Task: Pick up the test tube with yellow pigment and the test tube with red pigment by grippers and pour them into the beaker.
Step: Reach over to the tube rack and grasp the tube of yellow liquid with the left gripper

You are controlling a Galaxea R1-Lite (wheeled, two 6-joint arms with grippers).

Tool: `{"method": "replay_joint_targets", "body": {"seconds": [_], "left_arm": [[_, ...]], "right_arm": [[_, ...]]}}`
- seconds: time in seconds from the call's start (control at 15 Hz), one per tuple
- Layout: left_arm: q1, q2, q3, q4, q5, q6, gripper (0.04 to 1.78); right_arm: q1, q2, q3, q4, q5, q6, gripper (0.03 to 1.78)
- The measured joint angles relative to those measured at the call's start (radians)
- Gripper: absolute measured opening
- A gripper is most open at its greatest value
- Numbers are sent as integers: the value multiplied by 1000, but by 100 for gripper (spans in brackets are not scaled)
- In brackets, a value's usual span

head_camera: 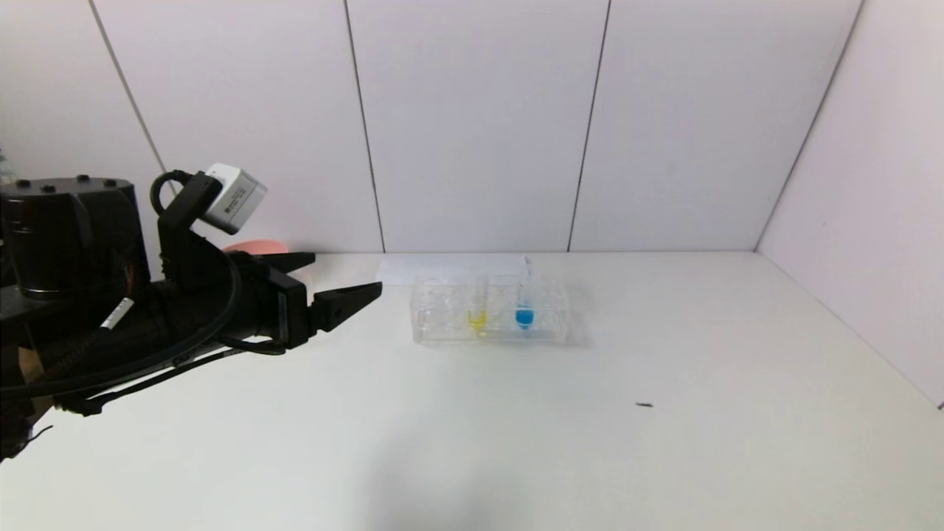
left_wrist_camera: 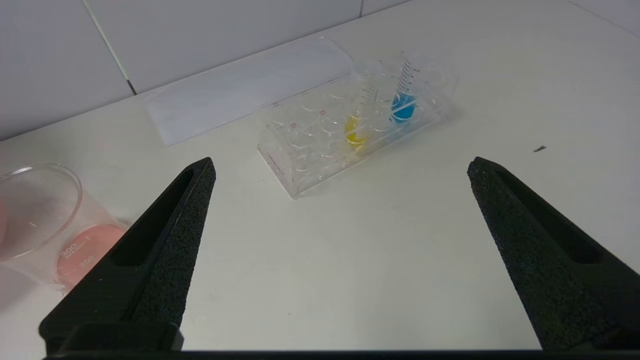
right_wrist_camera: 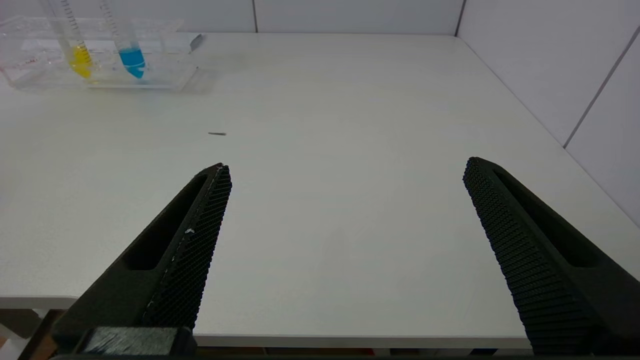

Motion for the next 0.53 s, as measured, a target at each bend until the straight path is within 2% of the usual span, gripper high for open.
{"method": "replay_joint_targets", "body": {"seconds": [0.53], "left_arm": [[-52,175,-41,-162,-2,-2,176]], "right_arm": [[0,0,0,0,0,0,170]]}}
